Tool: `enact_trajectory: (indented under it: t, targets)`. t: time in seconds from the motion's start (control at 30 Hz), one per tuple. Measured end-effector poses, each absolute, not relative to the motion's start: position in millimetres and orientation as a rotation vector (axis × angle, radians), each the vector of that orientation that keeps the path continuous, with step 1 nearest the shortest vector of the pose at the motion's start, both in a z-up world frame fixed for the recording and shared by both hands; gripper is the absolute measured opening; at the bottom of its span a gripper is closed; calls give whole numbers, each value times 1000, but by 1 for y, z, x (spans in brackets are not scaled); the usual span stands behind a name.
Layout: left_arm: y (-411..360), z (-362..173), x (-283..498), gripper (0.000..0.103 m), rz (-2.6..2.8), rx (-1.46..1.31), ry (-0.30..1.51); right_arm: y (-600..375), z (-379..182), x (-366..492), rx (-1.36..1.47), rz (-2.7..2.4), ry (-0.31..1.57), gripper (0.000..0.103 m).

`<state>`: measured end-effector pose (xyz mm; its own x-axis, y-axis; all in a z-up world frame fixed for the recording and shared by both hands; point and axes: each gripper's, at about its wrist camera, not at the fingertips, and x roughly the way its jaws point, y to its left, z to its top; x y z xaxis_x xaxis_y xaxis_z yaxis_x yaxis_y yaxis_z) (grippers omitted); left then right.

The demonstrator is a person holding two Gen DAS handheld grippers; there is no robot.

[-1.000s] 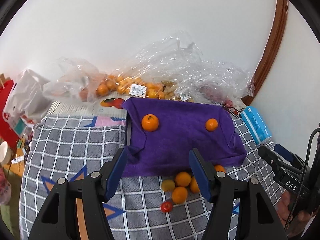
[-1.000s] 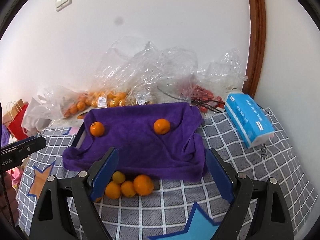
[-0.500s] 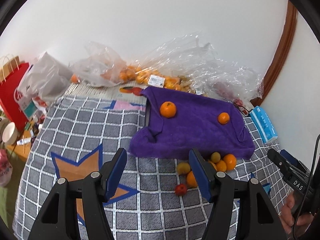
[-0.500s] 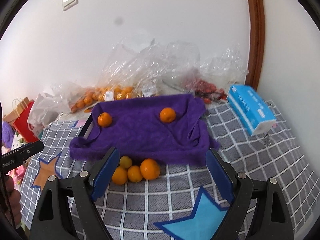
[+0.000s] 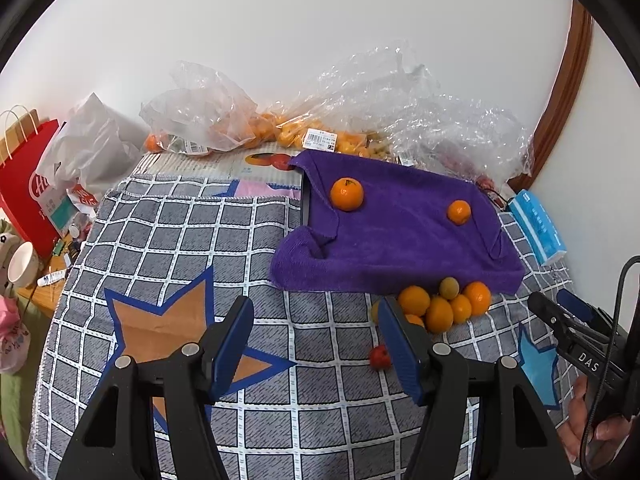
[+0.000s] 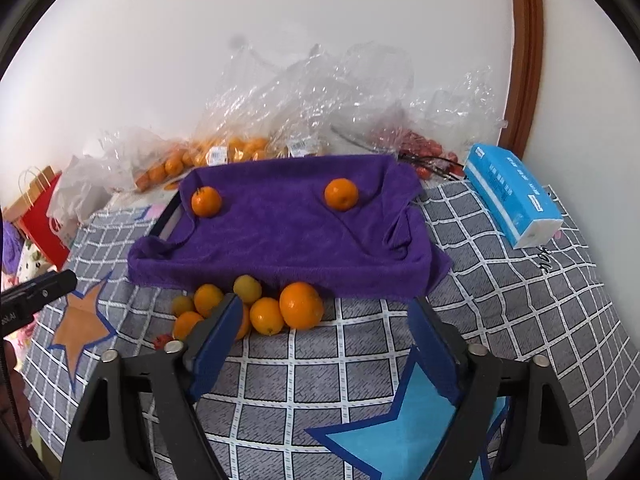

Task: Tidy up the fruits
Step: 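Withdraw both open tools from the towel back toward the fruit row, then close the right tool on another large orange and lift it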

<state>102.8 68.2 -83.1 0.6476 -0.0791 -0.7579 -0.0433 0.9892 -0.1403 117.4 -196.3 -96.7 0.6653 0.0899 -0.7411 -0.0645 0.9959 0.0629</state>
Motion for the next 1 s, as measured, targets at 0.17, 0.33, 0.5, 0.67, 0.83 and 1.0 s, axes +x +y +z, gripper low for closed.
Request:
enact_trajectory:
  t: [0.17, 0.33, 0.5, 0.67, 0.83, 1.0]
  targets:
    - [68, -88, 104, 62, -11, -137, 880, -194, -106, 120, 32, 91, 862, 78]
    - [70, -96, 109, 62, -18, -147, 902, -193, -113, 122, 27, 79, 873, 78]
    - [70, -105, 116, 62, -23, -145, 928, -196, -116, 125, 52, 80, 874, 73]
    - [70, -110, 122, 62, -29, -151, 941, -196, -120, 130, 53, 83, 878, 68]
    - [67, -108, 125, 62, -41, -150, 924, -195, -124, 137, 49, 79, 877, 68]
    - [60, -105, 132, 62, -53, -132, 912, -194, -128, 145, 43, 80, 888, 67]
